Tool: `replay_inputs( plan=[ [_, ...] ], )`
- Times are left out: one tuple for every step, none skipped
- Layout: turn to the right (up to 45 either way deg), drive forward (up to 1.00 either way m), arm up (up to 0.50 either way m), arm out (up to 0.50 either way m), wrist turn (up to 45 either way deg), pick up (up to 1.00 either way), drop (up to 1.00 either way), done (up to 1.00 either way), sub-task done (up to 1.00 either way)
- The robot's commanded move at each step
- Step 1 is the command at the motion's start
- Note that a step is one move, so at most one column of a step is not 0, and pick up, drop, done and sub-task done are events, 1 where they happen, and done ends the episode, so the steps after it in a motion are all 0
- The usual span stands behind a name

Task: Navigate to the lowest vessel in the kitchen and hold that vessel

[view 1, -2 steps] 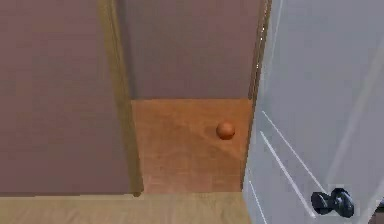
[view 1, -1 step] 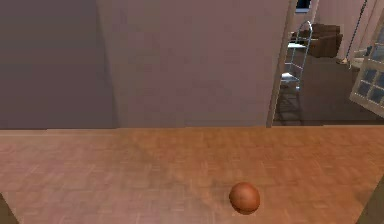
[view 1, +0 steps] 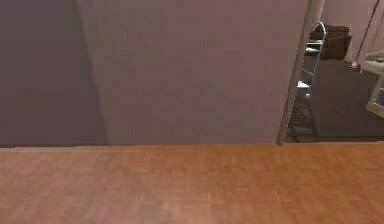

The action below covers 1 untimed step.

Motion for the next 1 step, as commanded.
replay_inputs(
  plan=[
    [-3.0,0.00,0.00,0.00,0.0,0.00,0.00,0.00,0.00]
  ],
)
